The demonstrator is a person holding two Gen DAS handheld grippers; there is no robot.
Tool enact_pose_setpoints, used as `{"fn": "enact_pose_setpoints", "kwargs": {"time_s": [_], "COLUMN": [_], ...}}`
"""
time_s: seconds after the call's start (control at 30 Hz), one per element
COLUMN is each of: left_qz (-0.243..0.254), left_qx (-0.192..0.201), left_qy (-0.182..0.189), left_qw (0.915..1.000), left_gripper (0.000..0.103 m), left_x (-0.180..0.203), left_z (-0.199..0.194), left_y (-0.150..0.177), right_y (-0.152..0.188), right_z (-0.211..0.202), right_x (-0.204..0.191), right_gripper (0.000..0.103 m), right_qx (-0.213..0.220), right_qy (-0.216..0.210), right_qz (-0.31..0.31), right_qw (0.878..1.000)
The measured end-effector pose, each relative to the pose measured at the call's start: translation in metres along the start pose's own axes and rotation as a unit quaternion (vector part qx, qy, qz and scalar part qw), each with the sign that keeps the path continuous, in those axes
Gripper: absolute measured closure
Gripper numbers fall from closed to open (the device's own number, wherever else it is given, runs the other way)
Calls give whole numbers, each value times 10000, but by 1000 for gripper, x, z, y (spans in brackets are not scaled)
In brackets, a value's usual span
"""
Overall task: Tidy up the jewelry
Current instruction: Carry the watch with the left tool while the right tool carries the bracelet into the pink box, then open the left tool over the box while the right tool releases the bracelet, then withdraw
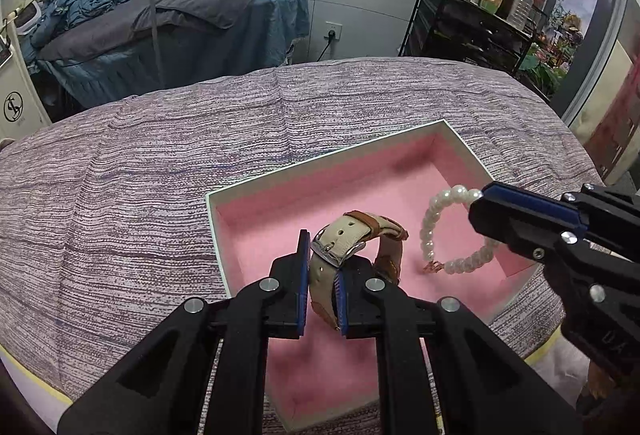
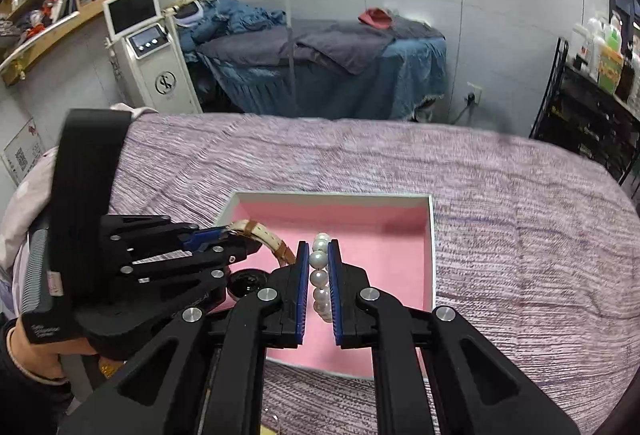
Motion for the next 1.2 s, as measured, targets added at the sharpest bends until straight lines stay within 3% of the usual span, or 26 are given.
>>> {"fn": "enact_pose_setpoints", "kwargs": {"time_s": [0.27,0.5,0.6,0.67,0.8,1.03,1.2], "left_qz": [170,516,562,567,500,533,611], "left_qx": [-142,-80,5,81,581,979,1020], "left_qy": [-267,-378,-470,-662,-794,-1037,-930], "left_qw": [9994,9979,9973,9962,9939,9883,9885], "left_gripper": [91,86,71,46,19,6,6], "left_x": [3,9,8,4,0,3,16], "left_z": [21,16,6,-3,-35,-80,-99], "left_y": [8,8,8,8,5,17,46], "right_y": [18,26,25,22,14,23,49], "right_z": [22,23,16,6,-15,-49,-56], "right_x": [15,20,20,21,24,26,33], "right_gripper": [94,93,89,78,59,34,30], "right_qx": [-111,-66,59,207,475,786,637], "right_qy": [385,408,435,418,388,530,587], "right_qz": [-38,-1,-51,11,220,201,288], "right_qw": [9992,9991,9990,9989,9979,9953,9958]}}
Point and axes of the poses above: each gripper's, at about its wrist camera, not at the fingertips, and z roughly the way its jaws point, x to its right, y to its underside, the point moved 8 cm from there along z, roughly the way its jaws point, and after that the axes turned 12 degrees about z, right-handed, at the moved point
